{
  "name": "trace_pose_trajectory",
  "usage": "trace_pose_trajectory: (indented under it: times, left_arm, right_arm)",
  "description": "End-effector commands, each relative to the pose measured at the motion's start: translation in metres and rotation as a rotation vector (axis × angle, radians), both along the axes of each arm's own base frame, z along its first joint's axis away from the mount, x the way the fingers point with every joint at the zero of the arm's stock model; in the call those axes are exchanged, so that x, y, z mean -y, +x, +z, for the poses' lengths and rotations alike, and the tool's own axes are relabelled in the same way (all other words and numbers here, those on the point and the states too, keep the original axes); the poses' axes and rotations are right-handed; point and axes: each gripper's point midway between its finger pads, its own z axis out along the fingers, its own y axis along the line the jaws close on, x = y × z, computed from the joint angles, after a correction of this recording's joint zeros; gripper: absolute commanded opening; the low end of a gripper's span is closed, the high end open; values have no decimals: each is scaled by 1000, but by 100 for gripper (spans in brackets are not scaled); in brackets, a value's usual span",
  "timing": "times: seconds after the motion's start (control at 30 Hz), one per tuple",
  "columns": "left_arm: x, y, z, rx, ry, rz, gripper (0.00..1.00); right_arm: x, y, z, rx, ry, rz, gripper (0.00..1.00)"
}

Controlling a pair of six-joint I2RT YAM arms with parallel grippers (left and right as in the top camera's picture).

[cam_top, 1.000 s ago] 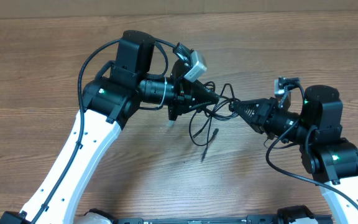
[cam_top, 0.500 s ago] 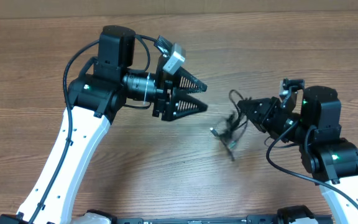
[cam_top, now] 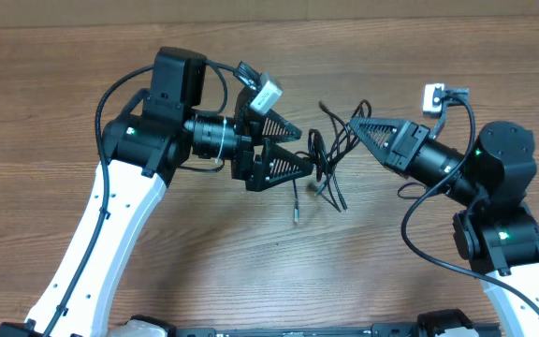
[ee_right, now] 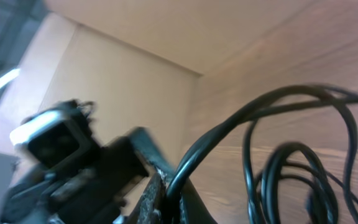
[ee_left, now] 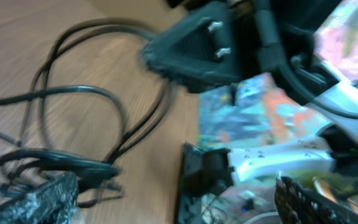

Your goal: Untangle cables

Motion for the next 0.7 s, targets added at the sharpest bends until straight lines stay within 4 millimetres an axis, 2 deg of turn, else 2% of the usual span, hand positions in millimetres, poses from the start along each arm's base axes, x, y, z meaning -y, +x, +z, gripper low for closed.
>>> trace_pose_trajectory:
  times: [0.0, 0.07, 0.2, 0.27, 0.3, 0.5, 0.67]
  left_arm:
    - [-8, 12, -13, 83, 102, 77, 100]
    - [-9, 9, -16, 145, 109, 46, 100]
    - [-13, 2, -24, 390, 134, -62, 100]
    - [-18, 1, -35, 521, 184, -115, 100]
    - [-24, 2, -47, 624, 256, -157, 100]
    - [-30, -8, -57, 745, 280, -260, 100]
    - [-27, -21, -53, 772, 217, -318, 100]
  right_arm:
    - [-8, -13, 23, 31, 69, 84, 4]
    - [-12, -18, 35, 67, 95, 122, 4]
    - [-14, -23, 40, 36, 132, 151, 4]
    - [-16, -27, 40, 30, 136, 178, 4]
    - [-18, -31, 40, 13, 146, 198, 4]
    - [-21, -39, 44, 8, 160, 250, 4]
    - [-22, -43, 60, 34, 202, 269, 4]
